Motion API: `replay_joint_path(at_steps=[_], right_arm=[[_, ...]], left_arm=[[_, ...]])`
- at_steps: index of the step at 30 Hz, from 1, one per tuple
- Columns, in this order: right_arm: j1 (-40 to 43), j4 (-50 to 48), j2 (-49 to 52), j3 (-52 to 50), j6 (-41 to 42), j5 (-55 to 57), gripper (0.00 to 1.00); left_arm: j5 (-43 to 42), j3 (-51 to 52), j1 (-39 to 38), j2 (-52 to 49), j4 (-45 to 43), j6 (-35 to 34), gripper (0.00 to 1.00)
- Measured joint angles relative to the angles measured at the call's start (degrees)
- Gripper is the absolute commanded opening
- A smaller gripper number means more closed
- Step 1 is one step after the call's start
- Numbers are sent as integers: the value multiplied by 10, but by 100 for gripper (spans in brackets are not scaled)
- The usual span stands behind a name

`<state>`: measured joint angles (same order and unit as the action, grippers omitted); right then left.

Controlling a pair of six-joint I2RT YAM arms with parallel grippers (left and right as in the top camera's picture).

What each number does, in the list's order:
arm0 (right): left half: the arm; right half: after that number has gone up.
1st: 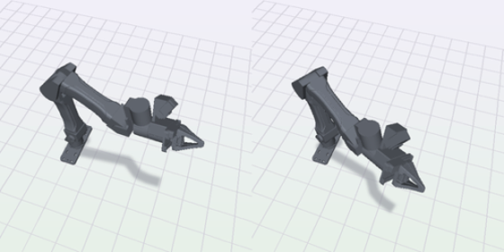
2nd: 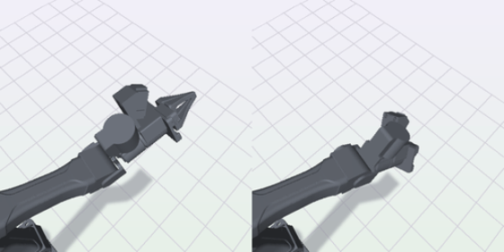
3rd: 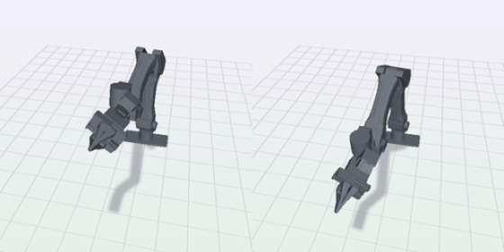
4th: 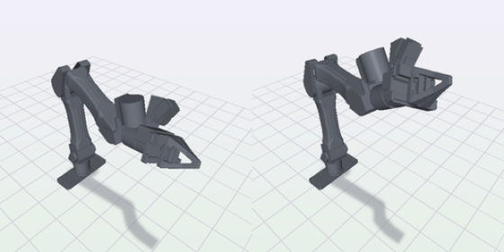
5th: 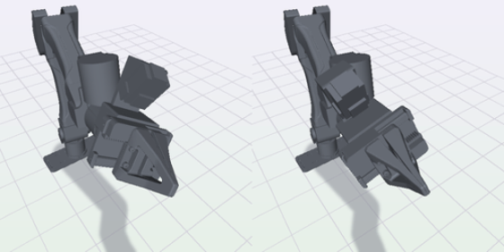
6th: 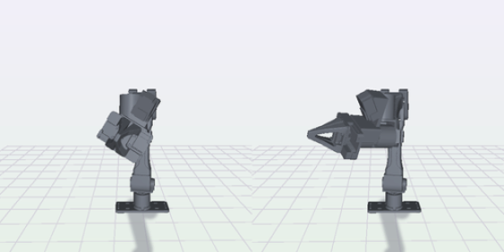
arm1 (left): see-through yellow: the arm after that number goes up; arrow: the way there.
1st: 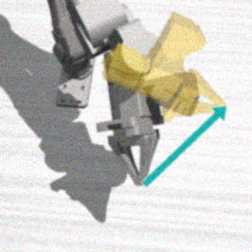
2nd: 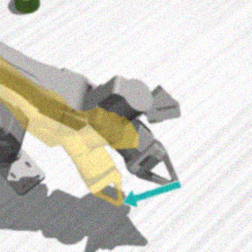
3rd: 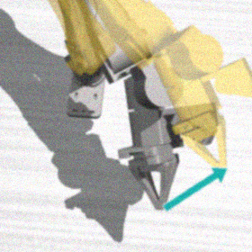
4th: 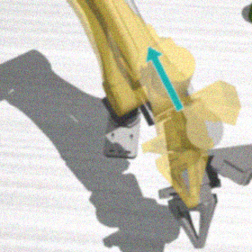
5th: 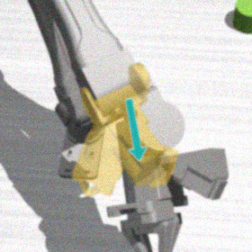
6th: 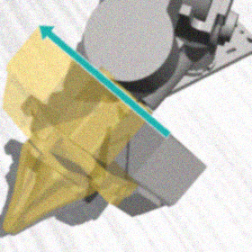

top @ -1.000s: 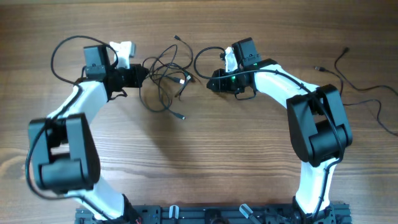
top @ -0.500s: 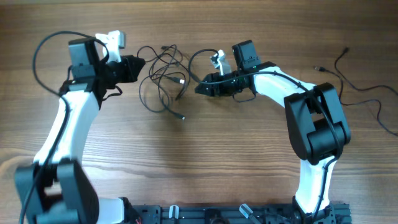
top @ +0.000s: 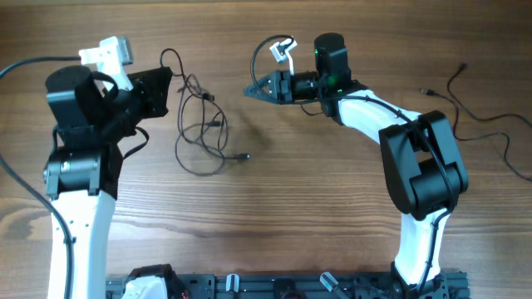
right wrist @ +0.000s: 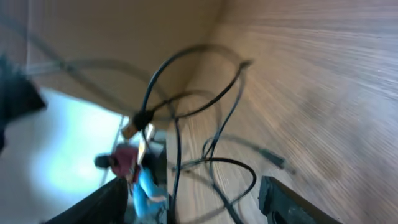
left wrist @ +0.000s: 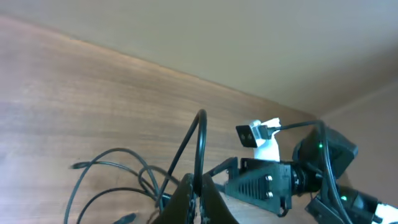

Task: Untangle cables

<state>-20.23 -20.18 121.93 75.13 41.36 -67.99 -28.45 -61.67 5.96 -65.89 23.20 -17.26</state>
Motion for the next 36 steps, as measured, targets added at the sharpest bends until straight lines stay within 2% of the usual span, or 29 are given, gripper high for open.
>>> replay_joint_path(at_steps=[5,10,12,14,15,16,19,20,27,34,35,36], right_arm=[[0,79,0,0,19,32,68],[0,203,0,0,-38,75,68],[0,248,0,0,-60,102,68],[0,282,0,0,-84,124,68],[0,298,0,0,-97,132,68],[0,310,0,0,-107,143,68],[-1,335,0,0,-124,182,68],[-1,341,0,0,-129,193,68],[-1,356,0,0,-137,220,68],[-17,375,0,0,-146,236,68],[-25,372,0,0,-147,241,68],[-30,366,0,0,-147,243,68]], left_arm=[[30,-1,0,-20,92,-20,4],[40,-1,-16,-123,132,-24,4],[42,-1,-29,-167,126,-24,23],[43,-1,-44,-209,105,-28,24],[44,-1,-50,-230,96,-29,28],[44,-1,-56,-249,85,-29,39],[45,0,-62,-289,48,-29,91],[46,0,-62,-292,40,-28,99],[122,0,-62,-292,12,-30,100],[141,0,-76,-292,-16,-30,100],[143,0,-85,-292,-19,-30,94],[143,0,-93,-292,-22,-30,62]])
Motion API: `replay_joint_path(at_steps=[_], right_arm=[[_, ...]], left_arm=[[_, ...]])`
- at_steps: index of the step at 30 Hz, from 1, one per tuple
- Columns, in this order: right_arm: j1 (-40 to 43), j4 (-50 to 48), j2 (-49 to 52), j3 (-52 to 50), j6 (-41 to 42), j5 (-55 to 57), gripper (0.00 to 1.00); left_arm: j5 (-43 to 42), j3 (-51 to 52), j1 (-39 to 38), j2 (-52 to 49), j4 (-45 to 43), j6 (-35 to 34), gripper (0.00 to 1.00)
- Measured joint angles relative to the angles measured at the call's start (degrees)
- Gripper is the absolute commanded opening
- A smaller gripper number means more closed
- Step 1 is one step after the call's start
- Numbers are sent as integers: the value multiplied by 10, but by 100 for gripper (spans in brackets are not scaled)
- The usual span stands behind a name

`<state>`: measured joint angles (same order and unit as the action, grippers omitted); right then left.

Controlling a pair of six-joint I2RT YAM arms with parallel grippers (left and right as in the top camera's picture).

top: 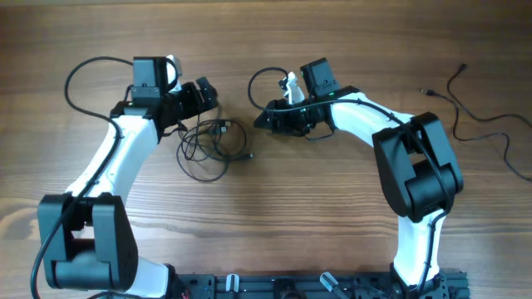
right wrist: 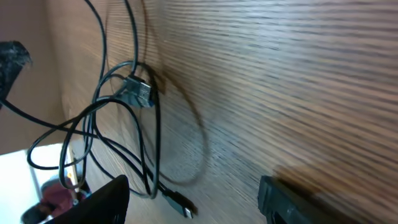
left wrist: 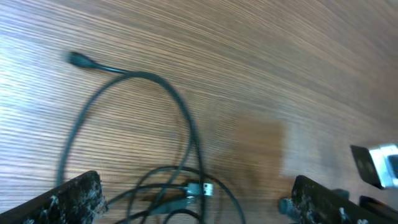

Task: Untangle cables

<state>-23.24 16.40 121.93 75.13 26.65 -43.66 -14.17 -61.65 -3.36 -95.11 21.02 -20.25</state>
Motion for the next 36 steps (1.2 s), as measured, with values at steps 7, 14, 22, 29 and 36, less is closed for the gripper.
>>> replay_joint_path(at_steps=[7,14,22,29,36], right_arm=[[-23,-8,0,0,0,6,68],[-30,-15,0,0,0,41,67],[-30,-23,0,0,0,53,65],[-18,-7,0,1,-26,44,66],[52,-64,0,0,-64,-164,66]], left_arm=[[3,3,-21,-2,-9,2,58],[8,3,-21,-50,-28,0,4],[-12,-4,-21,37,-34,2,4],[-37,-31,-21,293,-66,2,4],[-40,-34,-21,376,11,35,4]])
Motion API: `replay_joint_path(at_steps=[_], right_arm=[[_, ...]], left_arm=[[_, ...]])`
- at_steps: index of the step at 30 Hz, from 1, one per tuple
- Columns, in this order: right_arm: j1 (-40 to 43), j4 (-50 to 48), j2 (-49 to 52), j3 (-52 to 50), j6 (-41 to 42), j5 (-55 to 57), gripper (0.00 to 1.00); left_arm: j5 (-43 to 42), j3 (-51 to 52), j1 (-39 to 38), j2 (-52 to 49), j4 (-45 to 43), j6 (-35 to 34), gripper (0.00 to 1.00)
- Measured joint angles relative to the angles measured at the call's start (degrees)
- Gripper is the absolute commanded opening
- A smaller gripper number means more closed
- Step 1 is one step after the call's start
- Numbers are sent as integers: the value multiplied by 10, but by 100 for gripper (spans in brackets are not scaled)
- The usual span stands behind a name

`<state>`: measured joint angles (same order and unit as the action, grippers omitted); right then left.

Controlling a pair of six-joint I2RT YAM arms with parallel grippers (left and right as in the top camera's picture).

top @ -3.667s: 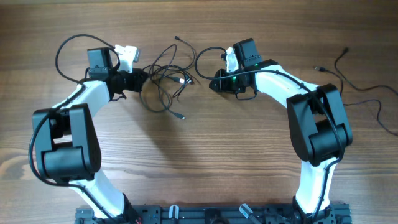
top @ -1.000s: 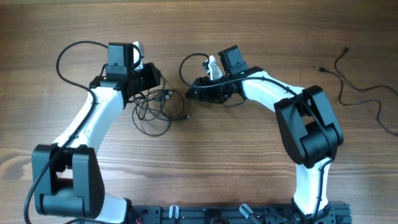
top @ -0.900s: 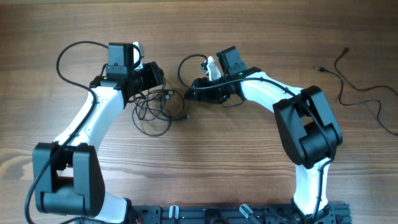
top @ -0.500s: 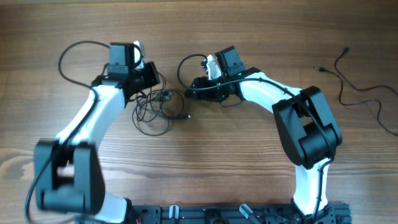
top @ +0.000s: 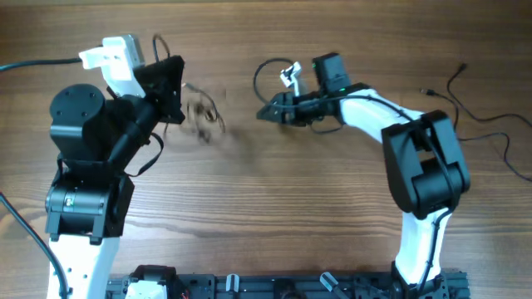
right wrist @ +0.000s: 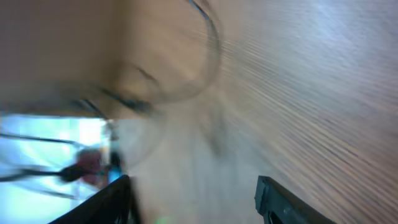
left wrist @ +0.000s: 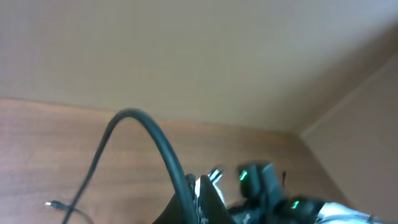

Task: Untangle cables

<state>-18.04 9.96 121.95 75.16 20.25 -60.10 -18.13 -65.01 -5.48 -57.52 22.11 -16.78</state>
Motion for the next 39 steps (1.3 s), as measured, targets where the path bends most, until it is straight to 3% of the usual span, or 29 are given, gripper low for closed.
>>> replay_joint_path(at_steps=[4,13,19,28,39], right_arm=[[26,-32,0,0,0,-117,65],[-45,-32,0,0,23,-158,65],[-109,-51,0,0,26,-66,69],[-145,-88,0,0,19,70,70],[-146,-109,0,0,4,170,66]], left_arm=[[-28,0,0,-48,8,15,4],[-78,0,0,-92,-33,21,4],[-55,0,23,-94,-23,21,4],[22,0,53,-110,74,21,4],[72,0,90,-242,194,-10,5]])
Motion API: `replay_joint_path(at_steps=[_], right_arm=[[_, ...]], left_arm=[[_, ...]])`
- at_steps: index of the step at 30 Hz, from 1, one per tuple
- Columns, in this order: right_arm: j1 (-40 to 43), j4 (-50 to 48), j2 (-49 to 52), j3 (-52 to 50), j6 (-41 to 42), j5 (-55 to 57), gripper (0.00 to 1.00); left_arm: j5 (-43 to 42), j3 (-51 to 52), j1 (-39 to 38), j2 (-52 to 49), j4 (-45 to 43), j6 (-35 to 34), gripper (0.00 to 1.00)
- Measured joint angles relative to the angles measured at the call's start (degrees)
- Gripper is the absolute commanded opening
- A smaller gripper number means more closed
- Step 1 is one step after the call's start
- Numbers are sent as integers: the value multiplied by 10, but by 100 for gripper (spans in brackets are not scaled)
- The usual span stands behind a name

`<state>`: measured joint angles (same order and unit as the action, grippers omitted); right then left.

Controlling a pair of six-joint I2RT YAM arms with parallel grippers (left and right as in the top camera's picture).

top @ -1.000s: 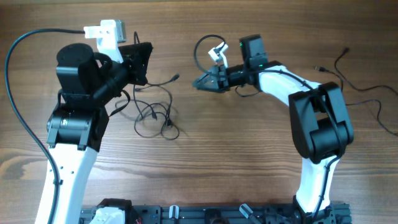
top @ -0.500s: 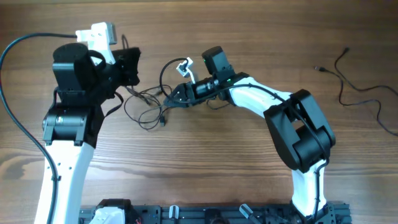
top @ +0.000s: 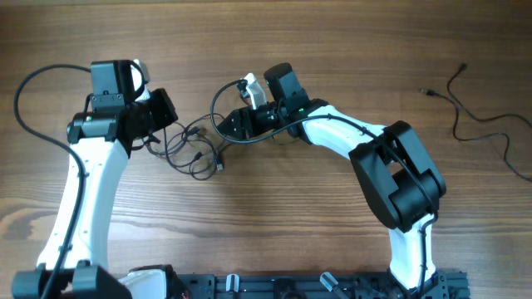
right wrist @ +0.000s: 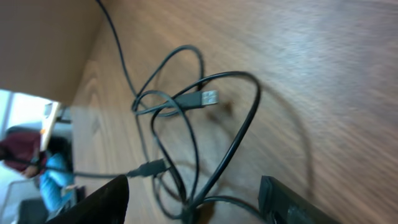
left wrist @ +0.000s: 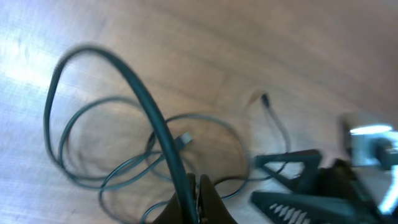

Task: Untangle cables

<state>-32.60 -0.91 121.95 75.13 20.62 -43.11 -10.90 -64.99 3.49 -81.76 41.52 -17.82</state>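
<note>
A tangle of thin black cables (top: 196,148) lies on the wooden table between my two grippers. My left gripper (top: 170,124) sits at its left edge, shut on one thick black cable strand (left wrist: 149,118) that arches up from the jaws (left wrist: 198,186). More loops and a USB plug (left wrist: 184,137) lie beyond. My right gripper (top: 220,124) reaches in from the right, low over the tangle. Its fingers (right wrist: 102,199) stand wide open (right wrist: 196,208) with several strands and a silver USB plug (right wrist: 208,98) between and ahead of them.
A separate black cable (top: 478,116) lies stretched out at the far right of the table (top: 332,232). The right arm's white links span the middle back. The table's front edge carries a black rail.
My left gripper was raised high with the cable and the tangle swinging blurred in the air; now it is low and the tangle lies on the table. The right gripper has moved left to the tangle.
My left gripper first held a cable strand up with the tangle trailing on the table. Then it was open, low over the tangle. Then it was shut on a strand again and raised. Now it is low, still shut, and the open right gripper is at the tangle.
</note>
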Motion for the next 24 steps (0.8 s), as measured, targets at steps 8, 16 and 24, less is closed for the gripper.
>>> replay_joint_path(at_steps=[8,16,24], right_arm=[[0,37,0,0,-3,45,65],[0,77,0,0,-4,129,65],[-2,101,0,10,-6,219,69]], left_arm=[[45,0,12,-71,36,-6,26],[103,0,12,-143,25,-9,89],[111,0,12,-180,-43,-7,93]])
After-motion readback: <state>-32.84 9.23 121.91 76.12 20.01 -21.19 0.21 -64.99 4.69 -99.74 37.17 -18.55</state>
